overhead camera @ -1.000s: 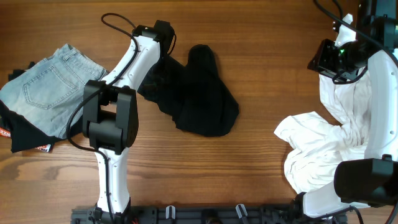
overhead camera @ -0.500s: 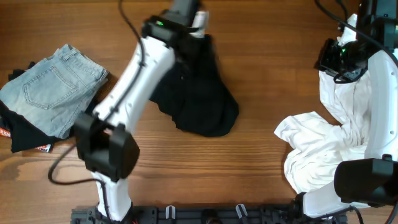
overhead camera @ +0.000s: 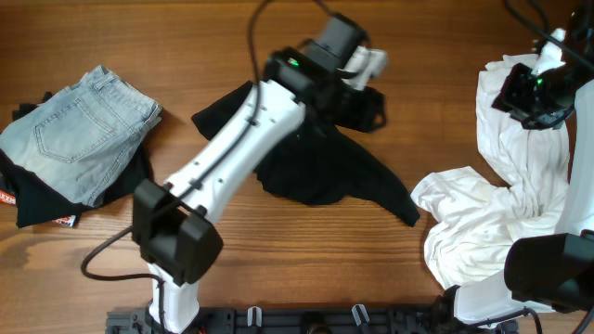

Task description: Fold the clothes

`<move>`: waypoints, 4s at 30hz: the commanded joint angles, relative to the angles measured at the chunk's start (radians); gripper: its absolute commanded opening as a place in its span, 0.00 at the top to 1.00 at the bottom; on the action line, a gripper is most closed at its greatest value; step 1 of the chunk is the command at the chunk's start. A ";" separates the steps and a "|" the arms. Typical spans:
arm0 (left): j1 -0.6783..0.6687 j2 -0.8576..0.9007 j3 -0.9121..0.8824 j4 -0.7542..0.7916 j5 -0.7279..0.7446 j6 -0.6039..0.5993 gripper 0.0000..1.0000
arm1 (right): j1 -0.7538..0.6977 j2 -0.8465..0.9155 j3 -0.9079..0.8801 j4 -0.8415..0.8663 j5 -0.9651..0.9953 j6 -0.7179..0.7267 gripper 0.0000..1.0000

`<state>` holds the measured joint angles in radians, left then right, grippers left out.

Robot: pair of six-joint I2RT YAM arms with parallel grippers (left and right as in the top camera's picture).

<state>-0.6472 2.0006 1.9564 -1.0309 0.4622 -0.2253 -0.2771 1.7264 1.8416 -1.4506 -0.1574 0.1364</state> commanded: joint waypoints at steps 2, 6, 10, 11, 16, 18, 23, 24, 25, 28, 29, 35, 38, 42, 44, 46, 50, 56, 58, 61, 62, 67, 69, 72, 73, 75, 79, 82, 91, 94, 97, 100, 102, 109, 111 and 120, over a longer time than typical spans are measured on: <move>0.132 -0.039 0.000 -0.190 -0.115 0.008 0.37 | 0.072 0.009 -0.051 -0.050 -0.152 -0.145 0.57; 0.249 -0.039 0.000 -0.314 -0.240 -0.019 0.32 | 0.187 0.009 -0.226 0.008 -0.166 -0.128 0.52; 0.353 -0.037 -0.014 -0.329 -0.239 -0.041 0.28 | 0.304 0.009 -0.506 0.185 -0.165 -0.026 0.46; 0.364 -0.037 -0.024 -0.332 -0.239 -0.041 0.28 | 0.315 0.009 -0.555 0.216 -0.165 -0.021 0.46; 0.377 -0.037 -0.078 -0.316 -0.239 -0.041 0.28 | 0.345 0.009 -0.783 0.393 -0.161 0.051 0.45; 0.377 -0.037 -0.085 -0.309 -0.239 -0.041 0.28 | 0.352 0.009 -0.829 0.429 -0.148 0.079 0.45; 0.376 -0.037 -0.085 -0.300 -0.239 -0.041 0.28 | 0.355 0.009 -0.910 0.547 0.022 0.200 0.44; 0.376 -0.037 -0.085 -0.301 -0.239 -0.041 0.28 | 0.355 0.009 -0.925 0.573 0.023 0.197 0.44; 0.376 -0.037 -0.085 -0.300 -0.239 -0.041 0.28 | 0.359 0.009 -0.947 0.600 0.024 0.190 0.43; 0.376 -0.037 -0.085 -0.293 -0.239 -0.041 0.28 | 0.359 0.009 -0.971 0.606 0.023 0.173 0.43; 0.376 -0.037 -0.085 -0.293 -0.239 -0.041 0.28 | 0.359 0.009 -0.973 0.602 0.017 0.169 0.44; 0.376 -0.037 -0.085 -0.294 -0.239 -0.041 0.28 | 0.359 0.009 -0.973 0.601 -0.021 0.154 0.94; 0.376 -0.037 -0.085 -0.294 -0.239 -0.041 0.28 | 0.359 0.009 -0.973 0.593 -0.027 0.156 0.96; 0.376 -0.037 -0.085 -0.295 -0.239 -0.041 0.28 | 0.349 -0.005 -0.937 0.570 -0.023 0.154 0.96; 0.376 -0.037 -0.085 -0.295 -0.239 -0.041 0.28 | 0.324 -0.033 -0.839 0.522 -0.023 0.143 0.96; 0.376 -0.037 -0.085 -0.298 -0.239 -0.042 0.28 | 0.314 -0.053 -0.758 0.488 -0.021 0.109 0.96; 0.376 -0.037 -0.085 -0.324 -0.239 -0.044 0.28 | 0.312 -0.082 -0.602 0.376 0.035 0.069 0.96; 0.376 -0.037 -0.110 -0.349 -0.237 -0.045 0.28 | 0.139 -0.158 -0.434 0.271 0.277 0.214 0.96; 0.372 -0.037 -0.132 -0.348 -0.219 -0.052 0.28 | 0.066 -0.173 -0.430 0.278 0.253 0.203 0.96; 0.349 -0.037 -0.207 -0.319 -0.190 -0.052 0.27 | 0.010 -0.174 -0.430 0.274 0.209 0.143 0.96; 0.336 -0.037 -0.241 -0.296 -0.190 -0.069 0.27 | 0.010 -0.174 -0.430 0.275 0.209 0.139 0.96; 0.277 -0.036 -0.357 -0.165 -0.142 -0.106 0.26 | 0.010 -0.174 -0.430 0.274 0.209 0.126 0.96; 0.242 -0.036 -0.386 -0.136 -0.127 -0.140 0.24 | 0.010 -0.174 -0.430 0.274 0.209 0.121 0.96; 0.208 -0.036 -0.420 -0.135 -0.253 -0.216 0.23 | 0.010 -0.174 -0.430 0.274 0.209 0.117 0.96; 0.201 -0.036 -0.433 -0.134 -0.308 -0.243 0.23 | 0.010 -0.174 -0.430 0.275 0.209 0.117 0.96; 0.199 -0.036 -0.464 -0.126 -0.364 -0.262 0.23 | 0.010 -0.174 -0.430 0.274 0.209 0.116 0.96; 0.199 -0.035 -0.544 -0.019 -0.362 -0.262 0.21 | 0.010 -0.174 -0.430 0.274 0.209 0.113 0.96; 0.199 -0.035 -0.579 0.069 -0.360 -0.262 0.22 | 0.010 -0.174 -0.430 0.274 0.209 0.114 0.96; 0.200 -0.035 -0.583 0.148 -0.189 -0.262 0.56 | 0.010 -0.174 -0.430 0.275 0.209 0.113 0.96; 0.200 -0.035 -0.583 0.132 -0.174 -0.262 0.55 | 0.010 -0.174 -0.430 0.275 0.209 0.114 0.96; 0.200 -0.035 -0.583 0.093 -0.175 -0.261 0.45 | 0.010 -0.174 -0.430 0.275 0.209 0.114 0.96; 0.200 -0.035 -0.583 0.065 -0.190 -0.262 0.42 | 0.010 -0.174 -0.430 0.275 0.209 0.113 0.95; 0.199 -0.035 -0.583 0.050 -0.220 -0.262 0.42 | 0.010 -0.174 -0.430 0.275 0.209 0.114 0.95; 0.165 -0.035 -0.583 0.071 -0.237 -0.268 0.43 | 0.010 -0.174 -0.430 0.274 0.209 0.114 0.95; 0.148 -0.035 -0.583 0.104 -0.255 -0.288 0.43 | 0.010 -0.174 -0.430 0.270 0.209 0.114 0.95; 0.141 -0.035 -0.583 0.094 -0.434 -0.289 0.76 | 0.010 -0.174 -0.430 0.267 0.209 0.113 0.95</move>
<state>-0.5228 1.9835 1.3796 -0.9321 0.1684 -0.5110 -0.2691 1.5684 1.3911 -1.1824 0.0425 0.2634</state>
